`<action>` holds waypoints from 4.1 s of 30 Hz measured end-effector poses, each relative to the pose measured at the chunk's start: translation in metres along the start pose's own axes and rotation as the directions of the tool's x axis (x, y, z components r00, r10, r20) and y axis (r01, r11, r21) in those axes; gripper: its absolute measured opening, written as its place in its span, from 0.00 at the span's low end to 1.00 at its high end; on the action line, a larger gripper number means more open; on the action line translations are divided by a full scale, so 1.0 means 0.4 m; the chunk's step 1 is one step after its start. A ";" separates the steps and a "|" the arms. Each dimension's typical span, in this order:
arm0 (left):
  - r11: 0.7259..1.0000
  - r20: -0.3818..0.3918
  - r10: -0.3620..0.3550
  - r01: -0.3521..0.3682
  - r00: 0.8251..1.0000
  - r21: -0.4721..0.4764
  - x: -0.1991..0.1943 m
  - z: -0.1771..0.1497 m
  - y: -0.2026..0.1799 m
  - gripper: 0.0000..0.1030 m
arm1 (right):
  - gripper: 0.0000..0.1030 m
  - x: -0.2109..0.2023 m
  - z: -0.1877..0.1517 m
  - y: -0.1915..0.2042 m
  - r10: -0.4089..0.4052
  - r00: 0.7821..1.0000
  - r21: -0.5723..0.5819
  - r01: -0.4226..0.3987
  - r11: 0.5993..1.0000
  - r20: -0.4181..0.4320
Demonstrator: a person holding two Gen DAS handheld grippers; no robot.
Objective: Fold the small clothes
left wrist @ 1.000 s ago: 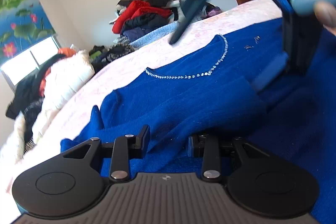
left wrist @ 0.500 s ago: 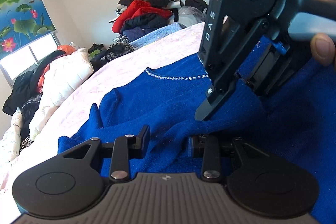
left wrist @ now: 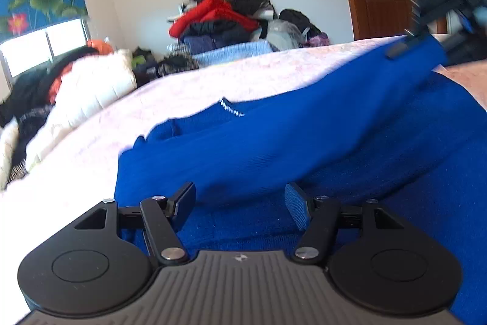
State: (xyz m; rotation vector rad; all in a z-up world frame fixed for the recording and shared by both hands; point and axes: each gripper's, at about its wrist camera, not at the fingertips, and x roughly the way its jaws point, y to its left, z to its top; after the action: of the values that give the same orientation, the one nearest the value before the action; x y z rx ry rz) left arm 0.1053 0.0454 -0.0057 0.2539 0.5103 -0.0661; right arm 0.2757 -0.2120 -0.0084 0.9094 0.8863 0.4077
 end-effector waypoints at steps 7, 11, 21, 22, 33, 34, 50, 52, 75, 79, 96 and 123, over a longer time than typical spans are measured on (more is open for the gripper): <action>0.980 -0.045 -0.056 0.047 0.997 -0.192 0.022 -0.003 0.084 0.62 | 0.09 -0.073 -0.007 -0.136 -0.053 0.994 0.104 0.043 0.994 0.096; 0.970 -0.061 -0.076 0.059 0.995 -0.234 0.029 -0.005 0.103 0.63 | 0.09 -0.093 0.002 -0.173 -0.085 0.988 0.137 0.067 0.988 0.130; 0.964 -0.048 -0.093 0.077 0.995 -0.255 0.024 -0.004 0.114 0.65 | 0.08 -0.072 0.009 -0.223 -0.157 0.983 0.151 0.142 0.978 0.091; 0.965 -0.050 -0.099 0.084 0.994 -0.248 0.024 -0.003 0.112 0.65 | 0.09 -0.070 0.008 -0.221 -0.160 0.983 0.142 0.146 0.979 0.089; 0.951 0.026 -0.131 0.133 0.991 -0.279 -0.017 0.081 0.139 0.81 | 0.50 -0.157 -0.002 -0.071 -0.192 0.945 -0.110 0.227 0.968 0.265; 0.953 0.019 -0.109 0.110 0.994 -0.281 0.001 0.090 0.133 0.81 | 0.53 -0.137 -0.006 -0.055 -0.169 0.959 -0.147 0.206 0.967 0.228; 0.978 -0.178 -0.065 0.028 0.982 -0.208 0.170 0.066 0.086 0.96 | 0.54 -0.025 -0.088 -0.077 -0.191 0.976 -0.257 0.212 0.943 0.103; 0.978 -0.178 -0.038 0.000 0.983 -0.210 0.144 0.065 0.089 0.95 | 0.60 -0.043 -0.114 -0.050 -0.228 0.966 -0.262 0.252 0.932 0.119; 0.851 -0.134 -0.155 0.063 0.979 -0.521 -0.435 -0.224 0.226 0.95 | 0.87 -0.385 -0.603 -0.041 -0.057 0.998 -0.267 0.050 0.962 -0.020; 0.824 -0.130 -0.279 0.167 0.952 -0.542 -0.464 -0.258 0.195 0.95 | 0.88 -0.368 -0.712 -0.019 -0.090 0.987 -0.336 0.039 0.941 -0.136; 0.811 -0.276 -0.293 0.085 0.915 -0.579 -0.553 -0.350 0.264 0.95 | 0.93 -0.532 -0.737 -0.075 -0.081 0.991 -0.179 0.062 0.982 -0.105; 0.357 -0.142 -0.685 0.160 0.714 -0.920 -0.467 -0.467 0.378 0.53 | 0.92 -0.588 -0.722 -0.200 0.030 0.979 0.162 0.002 0.987 -0.200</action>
State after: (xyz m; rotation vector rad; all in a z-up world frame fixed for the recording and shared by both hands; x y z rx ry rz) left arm -0.1273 0.2394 -0.0375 -0.9656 1.0976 -0.2784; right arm -0.0996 -0.2627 -0.0480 1.0366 1.1122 0.4506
